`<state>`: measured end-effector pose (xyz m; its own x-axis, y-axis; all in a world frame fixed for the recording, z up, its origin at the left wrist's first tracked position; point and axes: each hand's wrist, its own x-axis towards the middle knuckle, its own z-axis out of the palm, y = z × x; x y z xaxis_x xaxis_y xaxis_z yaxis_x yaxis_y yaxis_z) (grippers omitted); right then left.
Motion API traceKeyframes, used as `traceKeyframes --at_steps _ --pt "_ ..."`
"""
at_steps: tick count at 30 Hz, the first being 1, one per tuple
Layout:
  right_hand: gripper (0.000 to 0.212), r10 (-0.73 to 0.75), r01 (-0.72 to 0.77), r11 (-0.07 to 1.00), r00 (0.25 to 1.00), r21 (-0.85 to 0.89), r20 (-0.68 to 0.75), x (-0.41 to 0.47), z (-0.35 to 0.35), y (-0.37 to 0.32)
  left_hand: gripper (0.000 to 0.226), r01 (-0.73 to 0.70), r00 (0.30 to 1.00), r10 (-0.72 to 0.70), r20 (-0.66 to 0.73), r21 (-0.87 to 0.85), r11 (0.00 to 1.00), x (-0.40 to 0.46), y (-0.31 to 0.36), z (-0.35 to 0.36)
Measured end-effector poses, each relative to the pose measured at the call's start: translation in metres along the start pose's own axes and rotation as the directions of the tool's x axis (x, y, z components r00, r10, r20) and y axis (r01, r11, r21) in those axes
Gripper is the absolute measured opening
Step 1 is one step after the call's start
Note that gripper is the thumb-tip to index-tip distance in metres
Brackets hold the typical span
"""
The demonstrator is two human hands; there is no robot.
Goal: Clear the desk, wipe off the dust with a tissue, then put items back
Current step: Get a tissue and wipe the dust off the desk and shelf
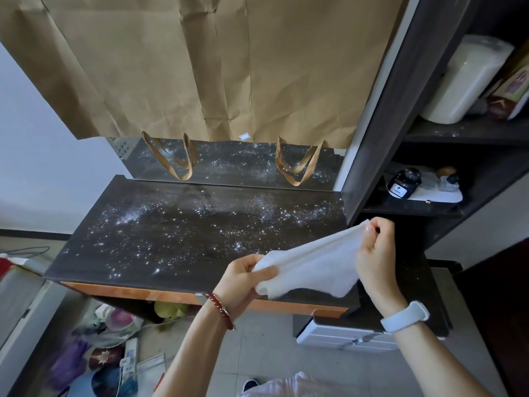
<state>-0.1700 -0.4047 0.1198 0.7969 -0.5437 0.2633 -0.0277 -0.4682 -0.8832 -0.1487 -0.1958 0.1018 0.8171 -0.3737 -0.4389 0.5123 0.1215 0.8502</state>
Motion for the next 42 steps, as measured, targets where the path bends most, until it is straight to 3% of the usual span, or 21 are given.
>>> traceKeyframes --at_steps 6,8,10,13,16,20,22,25,29,31,33,35,37,39,40,42 --pt "0.008 0.031 -0.016 0.991 0.993 -0.132 0.111 -0.005 -0.007 0.026 0.02 0.075 0.996 -0.074 0.049 -0.004 0.997 0.004 -0.011 -0.026" --pt "0.008 0.022 -0.001 0.986 0.992 -0.168 0.122 0.002 -0.006 0.032 0.02 0.055 0.997 -0.051 -0.052 0.072 0.996 0.018 -0.01 -0.029" --pt "0.008 0.038 -0.01 0.975 0.992 -0.223 0.124 0.018 0.003 0.041 0.012 0.028 0.973 0.033 -0.227 0.26 0.965 0.043 -0.008 -0.034" --pt "0.028 0.204 -0.107 0.913 0.955 -0.394 0.214 0.045 0.021 0.067 0.061 0.075 0.919 0.139 -0.37 0.509 0.858 0.082 -0.011 -0.037" --pt "0.048 0.321 -0.099 0.775 0.912 -0.625 0.254 0.043 0.036 0.1 0.068 0.184 0.86 0.16 -0.484 0.587 0.789 0.088 -0.032 -0.031" --pt "0.043 0.18 0.094 0.705 0.935 -0.703 0.306 -0.002 0.06 0.128 0.062 0.312 0.86 0.179 -0.479 0.769 0.558 0.077 -0.08 -0.04" --pt "0.039 0.203 0.112 0.702 0.915 -0.703 0.349 -0.022 0.079 0.135 0.061 0.373 0.866 0.166 -0.473 0.829 0.416 0.075 -0.098 -0.052" --pt "0.059 0.251 0.119 0.704 0.88 -0.7 0.402 -0.036 0.111 0.142 0.061 0.413 0.855 0.186 -0.484 0.853 0.319 0.075 -0.115 -0.071" --pt "0.073 0.328 0.007 0.641 0.902 -0.767 0.282 -0.026 0.15 0.154 0.059 0.394 0.864 0.231 -0.448 0.886 0.244 0.087 -0.117 -0.099" --pt "0.072 0.316 0.018 0.619 0.909 -0.785 0.27 -0.025 0.183 0.147 0.056 0.383 0.857 0.25 -0.45 0.882 0.274 0.092 -0.112 -0.115" --pt "0.069 0.21 0.187 0.629 0.894 -0.754 0.397 -0.034 0.229 0.129 0.053 0.367 0.82 0.306 -0.484 0.855 0.367 0.098 -0.104 -0.134" --pt "0.065 0.039 0.404 0.643 0.831 -0.651 0.554 -0.054 0.271 0.109 0.059 0.365 0.766 0.362 -0.531 0.823 0.436 0.105 -0.089 -0.153" --pt "0.061 -0.059 0.564 0.636 0.717 -0.528 0.695 -0.075 0.279 0.1 0.057 0.383 0.751 0.377 -0.542 0.823 0.419 0.112 -0.078 -0.17" --pt "0.058 -0.082 0.63 0.61 0.654 -0.481 0.752 -0.08 0.251 0.113 0.055 0.384 0.794 0.344 -0.502 0.852 0.356 0.122 -0.071 -0.176" --pt "0.058 -0.063 0.618 0.593 0.674 -0.516 0.736 -0.077 0.228 0.126 0.057 0.37 0.828 0.315 -0.464 0.874 0.314 0.128 -0.069 -0.174" --pt "0.058 0.021 0.497 0.54 0.798 -0.679 0.602 -0.064 0.177 0.158 0.06 0.318 0.895 0.255 -0.366 0.924 0.212 0.144 -0.068 -0.163"
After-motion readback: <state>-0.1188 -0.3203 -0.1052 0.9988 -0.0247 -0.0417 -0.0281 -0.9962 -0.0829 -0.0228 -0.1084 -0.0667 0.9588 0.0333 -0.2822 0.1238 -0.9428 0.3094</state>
